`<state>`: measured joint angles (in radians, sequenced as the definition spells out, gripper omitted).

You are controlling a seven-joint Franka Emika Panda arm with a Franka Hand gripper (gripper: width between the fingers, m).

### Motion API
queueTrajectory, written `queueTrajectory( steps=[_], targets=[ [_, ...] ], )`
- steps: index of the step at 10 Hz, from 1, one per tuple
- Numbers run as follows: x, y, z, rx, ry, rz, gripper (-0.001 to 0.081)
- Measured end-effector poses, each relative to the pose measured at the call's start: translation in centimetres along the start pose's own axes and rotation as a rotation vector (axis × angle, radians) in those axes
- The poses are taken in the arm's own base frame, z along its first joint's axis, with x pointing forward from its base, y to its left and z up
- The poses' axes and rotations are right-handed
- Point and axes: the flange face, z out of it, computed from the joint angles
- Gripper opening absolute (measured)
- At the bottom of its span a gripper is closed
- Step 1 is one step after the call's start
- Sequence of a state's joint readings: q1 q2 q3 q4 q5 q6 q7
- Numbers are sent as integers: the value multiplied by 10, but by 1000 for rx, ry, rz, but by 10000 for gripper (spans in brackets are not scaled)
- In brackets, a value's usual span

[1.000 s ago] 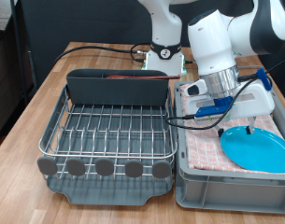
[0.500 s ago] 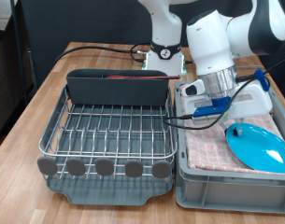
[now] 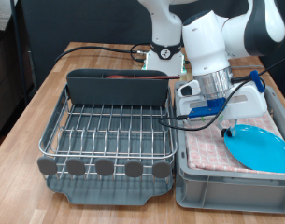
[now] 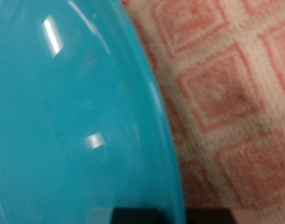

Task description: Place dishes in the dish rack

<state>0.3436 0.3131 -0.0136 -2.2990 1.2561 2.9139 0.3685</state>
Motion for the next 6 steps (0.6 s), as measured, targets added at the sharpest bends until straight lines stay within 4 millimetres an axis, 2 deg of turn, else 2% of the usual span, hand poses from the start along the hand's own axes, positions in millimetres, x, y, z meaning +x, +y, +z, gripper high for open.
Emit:
queueTrajectory(
  steps=[3,6],
  targets=[
    [2,-7,-5,-9,10,-6,43],
    [3,-19,-18,-22,39,-5,27]
  ],
)
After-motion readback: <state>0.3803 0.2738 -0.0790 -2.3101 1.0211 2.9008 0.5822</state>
